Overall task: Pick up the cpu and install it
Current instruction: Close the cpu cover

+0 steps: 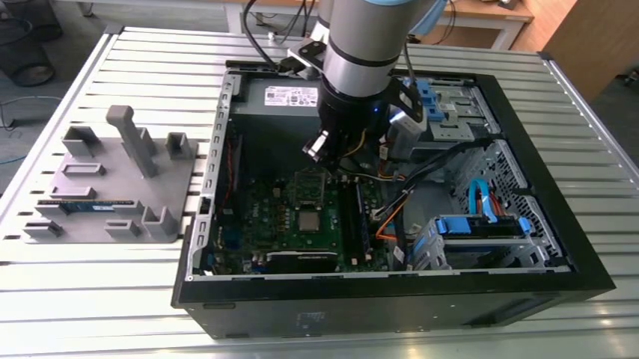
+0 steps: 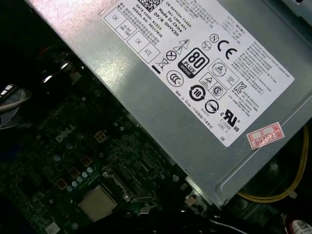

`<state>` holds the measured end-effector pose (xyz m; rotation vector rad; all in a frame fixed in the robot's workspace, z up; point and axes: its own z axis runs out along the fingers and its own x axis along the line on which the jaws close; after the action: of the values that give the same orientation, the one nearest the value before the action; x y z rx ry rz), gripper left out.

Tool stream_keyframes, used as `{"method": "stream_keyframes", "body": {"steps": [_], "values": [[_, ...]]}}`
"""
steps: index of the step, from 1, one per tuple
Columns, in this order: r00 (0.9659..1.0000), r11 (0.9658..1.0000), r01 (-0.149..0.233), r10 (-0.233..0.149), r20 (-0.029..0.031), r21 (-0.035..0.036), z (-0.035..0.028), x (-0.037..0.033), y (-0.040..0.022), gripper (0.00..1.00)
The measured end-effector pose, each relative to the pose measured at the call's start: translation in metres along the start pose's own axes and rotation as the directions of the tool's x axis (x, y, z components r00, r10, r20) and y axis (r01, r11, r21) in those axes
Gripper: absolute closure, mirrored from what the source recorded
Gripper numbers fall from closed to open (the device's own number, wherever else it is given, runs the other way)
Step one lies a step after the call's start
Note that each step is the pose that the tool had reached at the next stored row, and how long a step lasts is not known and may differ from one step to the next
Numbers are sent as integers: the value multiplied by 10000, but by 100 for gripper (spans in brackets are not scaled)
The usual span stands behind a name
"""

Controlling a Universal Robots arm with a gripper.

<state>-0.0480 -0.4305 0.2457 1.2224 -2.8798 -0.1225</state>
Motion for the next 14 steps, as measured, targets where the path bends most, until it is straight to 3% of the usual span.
{"method": "stream_keyframes", "body": {"steps": [6,14], "values": [[9999,9999,126,-126,26,-36,-27,11,-9,89],[9995,9995,315,-315,13,-43,-38,44,-41,89]]}}
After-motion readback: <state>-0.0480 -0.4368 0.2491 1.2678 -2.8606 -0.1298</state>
